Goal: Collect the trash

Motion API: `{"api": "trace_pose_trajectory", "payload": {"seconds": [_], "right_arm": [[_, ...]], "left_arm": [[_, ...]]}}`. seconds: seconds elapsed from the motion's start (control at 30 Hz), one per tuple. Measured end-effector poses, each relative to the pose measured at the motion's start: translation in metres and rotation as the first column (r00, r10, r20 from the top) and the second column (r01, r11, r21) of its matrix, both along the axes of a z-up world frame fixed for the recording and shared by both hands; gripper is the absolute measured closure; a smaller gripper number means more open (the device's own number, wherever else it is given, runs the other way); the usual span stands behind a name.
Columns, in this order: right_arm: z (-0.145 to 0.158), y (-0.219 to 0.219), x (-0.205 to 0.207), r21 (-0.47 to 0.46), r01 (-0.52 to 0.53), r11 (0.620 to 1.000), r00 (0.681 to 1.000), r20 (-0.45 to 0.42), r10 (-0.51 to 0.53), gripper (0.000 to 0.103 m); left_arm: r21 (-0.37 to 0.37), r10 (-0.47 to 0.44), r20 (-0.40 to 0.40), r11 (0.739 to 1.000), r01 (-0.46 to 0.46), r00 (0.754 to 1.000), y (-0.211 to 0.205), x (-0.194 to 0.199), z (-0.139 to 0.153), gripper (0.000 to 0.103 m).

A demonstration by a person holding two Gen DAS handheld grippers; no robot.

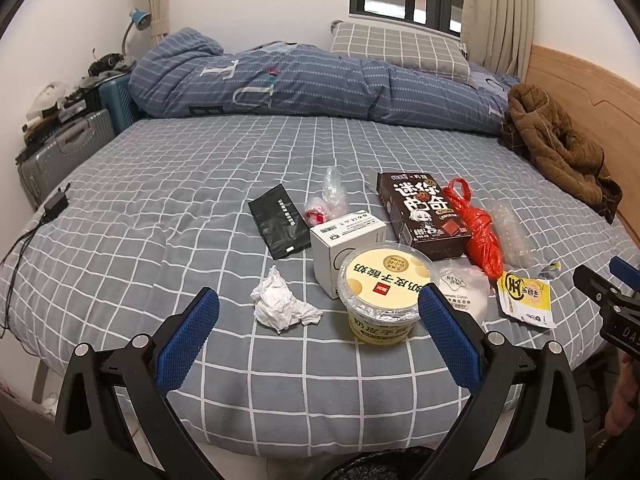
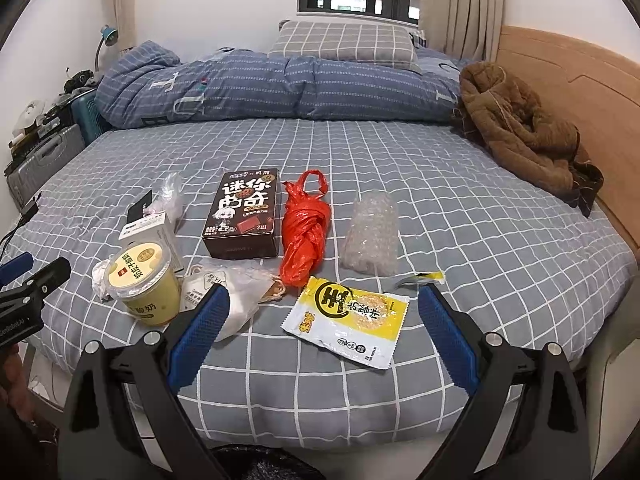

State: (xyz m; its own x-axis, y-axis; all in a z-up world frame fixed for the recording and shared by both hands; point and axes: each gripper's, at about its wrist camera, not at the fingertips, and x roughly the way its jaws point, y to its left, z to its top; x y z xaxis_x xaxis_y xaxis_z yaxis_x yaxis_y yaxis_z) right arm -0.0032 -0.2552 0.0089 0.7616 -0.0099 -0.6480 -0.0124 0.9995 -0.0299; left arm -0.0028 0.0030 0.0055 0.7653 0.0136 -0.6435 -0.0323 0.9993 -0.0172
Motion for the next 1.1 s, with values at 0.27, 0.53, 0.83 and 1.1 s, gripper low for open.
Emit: {"api": "trace_pose_trajectory", "payload": {"seconds": [0.27,0.53,0.83,1.1], "right_arm": [[0.0014,-0.0007,0.0003,-0.001,-0.002,1.000,1.000,0.002,0.002,0.012],[0.0027,-0.0009,0.0004,-0.001,-0.003,1.000,1.000,0.003,0.003,0.012],[0.0023,-0.0002,0.0006,-0.002,-0.003,1.000,1.000,0.003,0.003,0.012],[0.0014,-0.0001,0.0005,-0.002,-0.002,1.000,1.000,0.002,0.002,0.012]], "left_arm": [[-0.003,0.000,-0.002,1.000,0.000,1.000,-0.0005,0.0002,-0.0004,0.006],[0.001,-0.003,-0.006,1.000,0.003,1.000,-0.0032,-0.0004,-0.0019,0.006],[-0.001,-0.003,-0.007,1.000,0.003,1.000,-0.0043,-0.0003,-0.0025,0.006],[-0.001,-0.002,-0.009,1.000,0.002,1.000,-0.0039,-0.0002,-0.0030,0.006]]}}
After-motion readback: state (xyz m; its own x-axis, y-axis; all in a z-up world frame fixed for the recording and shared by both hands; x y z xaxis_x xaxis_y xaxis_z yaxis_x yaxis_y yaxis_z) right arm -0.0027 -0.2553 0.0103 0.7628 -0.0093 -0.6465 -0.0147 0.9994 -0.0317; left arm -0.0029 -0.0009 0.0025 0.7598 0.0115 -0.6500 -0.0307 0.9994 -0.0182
